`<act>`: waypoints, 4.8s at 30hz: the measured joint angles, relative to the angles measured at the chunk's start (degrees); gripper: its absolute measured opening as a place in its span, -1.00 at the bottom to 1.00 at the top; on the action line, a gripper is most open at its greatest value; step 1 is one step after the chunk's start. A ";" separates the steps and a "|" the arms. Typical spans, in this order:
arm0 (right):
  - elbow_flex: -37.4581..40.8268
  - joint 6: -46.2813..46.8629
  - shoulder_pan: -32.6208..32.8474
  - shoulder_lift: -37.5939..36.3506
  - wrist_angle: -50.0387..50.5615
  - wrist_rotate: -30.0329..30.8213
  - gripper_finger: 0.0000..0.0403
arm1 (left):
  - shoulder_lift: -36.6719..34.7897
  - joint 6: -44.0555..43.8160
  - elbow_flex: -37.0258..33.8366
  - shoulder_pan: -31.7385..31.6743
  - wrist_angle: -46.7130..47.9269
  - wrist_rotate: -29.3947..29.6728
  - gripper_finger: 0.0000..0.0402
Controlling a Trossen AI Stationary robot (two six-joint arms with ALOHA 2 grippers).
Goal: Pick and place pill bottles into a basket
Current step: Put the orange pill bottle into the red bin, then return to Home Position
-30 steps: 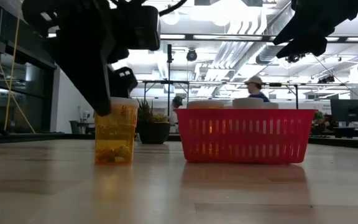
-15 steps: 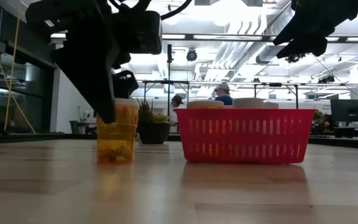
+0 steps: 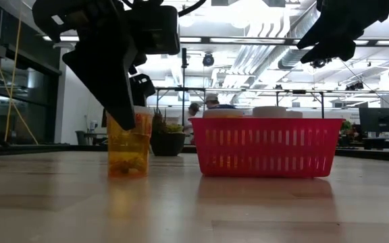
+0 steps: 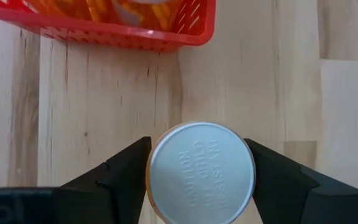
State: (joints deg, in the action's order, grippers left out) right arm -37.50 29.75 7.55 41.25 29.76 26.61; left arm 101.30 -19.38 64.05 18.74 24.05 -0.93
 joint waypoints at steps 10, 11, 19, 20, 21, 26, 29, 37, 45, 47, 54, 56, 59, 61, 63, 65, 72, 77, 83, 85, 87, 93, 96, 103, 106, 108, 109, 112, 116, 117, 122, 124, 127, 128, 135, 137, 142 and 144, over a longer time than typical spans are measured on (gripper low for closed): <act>0.00 1.00 0.00 -0.07 0.96 0.02 0.31 | 0.00 -0.43 0.00 0.00 0.03 0.28 0.37; 0.00 1.76 -0.02 -0.12 1.32 0.10 0.31 | 0.00 -0.45 0.01 0.00 0.02 0.28 0.37; 0.00 11.79 0.00 -0.42 10.26 2.33 0.31 | -0.07 -0.61 1.98 0.02 0.29 0.02 0.37; 0.00 12.96 0.00 -0.42 11.55 2.36 0.31 | -0.08 -0.60 2.09 0.02 0.22 0.01 0.37; 0.00 13.95 0.00 -0.42 12.61 2.33 0.31 | -0.09 -0.59 2.23 0.02 0.51 0.00 0.37; 0.00 16.17 0.00 -0.42 14.37 1.08 0.31 | -0.09 -0.46 2.34 0.02 2.65 0.04 0.32; 0.00 16.53 0.00 -0.42 14.34 0.92 0.31 | -0.16 -0.46 2.34 0.02 3.13 -0.08 0.24; 0.00 16.53 -0.02 -0.42 14.52 2.78 0.31 | -0.55 -2.05 5.01 0.02 4.81 -0.04 0.28; 0.00 19.51 -0.02 -0.42 19.33 6.54 0.31 | -0.55 -1.92 10.62 0.02 3.55 0.60 0.23; 0.00 20.19 -0.04 -0.42 20.44 7.69 0.31 | -0.55 -1.94 11.59 0.02 2.04 2.32 0.25; 0.00 20.35 -0.04 -0.42 21.29 8.12 0.31 | -0.55 -0.10 13.01 -0.60 -4.29 6.61 0.24; 0.00 20.37 -0.04 -0.42 21.31 8.71 0.31 | -0.50 0.43 13.09 -1.26 -6.44 6.82 0.22; 0.00 20.33 -0.04 -0.40 21.31 9.39 0.31 | 0.19 0.94 13.11 -2.11 -9.76 7.35 0.22; 0.00 20.35 -0.04 -0.42 21.40 9.63 0.31 | 0.83 1.01 13.09 -2.79 -12.89 7.48 0.25; 0.00 20.35 -0.04 -0.39 21.44 9.64 0.31 | 1.63 0.96 13.23 -3.17 -15.09 7.24 0.27; 0.00 20.35 -0.04 -0.42 21.49 9.62 0.31 | 2.40 1.12 13.00 -3.17 -15.65 7.12 0.26; 0.00 20.68 -0.04 -0.42 21.86 9.64 0.31 | 4.50 2.40 15.07 -3.08 -17.58 6.38 0.24; 0.00 20.78 -0.04 -0.42 21.89 9.67 0.31 | 8.19 2.77 18.61 -3.54 -17.66 5.87 0.28; -0.01 20.81 -0.07 -0.35 21.83 9.71 0.31 | 11.19 4.24 21.18 -4.53 -17.91 5.96 0.22; -0.02 20.81 -0.07 -0.46 21.84 9.84 0.31 | 11.56 4.55 21.38 -4.61 -17.54 5.27 0.25; -0.02 20.80 -0.07 -0.45 21.87 9.97 0.31 | 12.33 4.52 21.75 -4.91 -18.41 5.11 0.28; 0.00 20.32 -0.07 -0.40 21.90 10.11 0.31 | 13.39 4.37 21.59 -4.90 -18.24 4.46 0.23; -0.01 20.19 -0.07 -0.39 22.11 10.16 0.31 | 14.28 4.56 21.61 -4.90 -18.75 4.44 0.22; -0.02 19.78 -0.07 -0.41 22.38 10.48 0.31 | 16.09 4.38 21.55 -4.90 -18.00 4.46 0.32; -0.02 19.74 -0.07 -0.39 22.40 10.51 0.31 | 16.15 4.85 21.55 -4.92 -17.90 4.48 0.28; -0.02 19.74 -0.07 -0.39 22.48 10.51 0.31 | 16.15 5.80 21.54 -4.91 -17.93 4.50 0.24; 0.00 19.74 -0.07 -0.39 22.52 10.51 0.31 | 16.15 6.41 21.55 -4.90 -17.93 4.50 0.23; -0.02 19.72 -0.07 -0.39 22.71 10.62 0.31 | 16.15 7.59 21.55 -4.90 -17.92 4.50 0.25; -0.01 19.72 -0.07 -0.39 22.82 10.62 0.31 | 16.15 7.71 21.53 -4.90 -17.64 4.99 0.42; 0.00 19.72 -0.07 -0.39 22.83 10.61 0.31 | 16.15 7.81 21.53 -4.90 -17.36 5.31 0.46; -0.02 19.70 -0.07 -0.39 22.93 10.62 0.31 | 16.15 10.02 21.53 -4.92 -16.93 5.93 0.62; -0.02 19.70 -0.07 -0.39 22.95 10.64 0.31 | 16.15 10.12 21.53 -4.92 -16.90 5.94 0.66; -0.01 19.70 -0.07 -0.39 22.97 10.60 0.31 | 16.15 9.96 21.53 -4.92 -16.97 6.11 0.68; 0.00 19.70 -0.07 -0.39 22.97 10.59 0.31 | 16.15 9.14 21.53 -4.92 -17.02 6.44 0.68; -0.01 16.90 0.86 -0.79 20.04 11.01 0.31 | 12.58 -1.58 22.43 -7.34 -23.04 5.77 0.37; -0.01 13.85 2.08 -1.20 17.69 12.29 0.31 | 10.50 -1.09 22.39 -8.17 -26.65 6.99 0.18; 0.00 8.45 4.91 -3.50 12.85 16.50 0.31 | 5.12 4.89 21.41 -9.75 -26.90 13.91 -0.35; -0.01 7.11 5.75 -4.42 11.50 17.69 0.31 | 3.04 7.49 21.41 -10.53 -27.57 14.87 -0.55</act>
State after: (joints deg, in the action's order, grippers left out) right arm -37.51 36.87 13.30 36.83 41.26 44.30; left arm 104.33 -11.89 85.46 8.21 -3.53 13.94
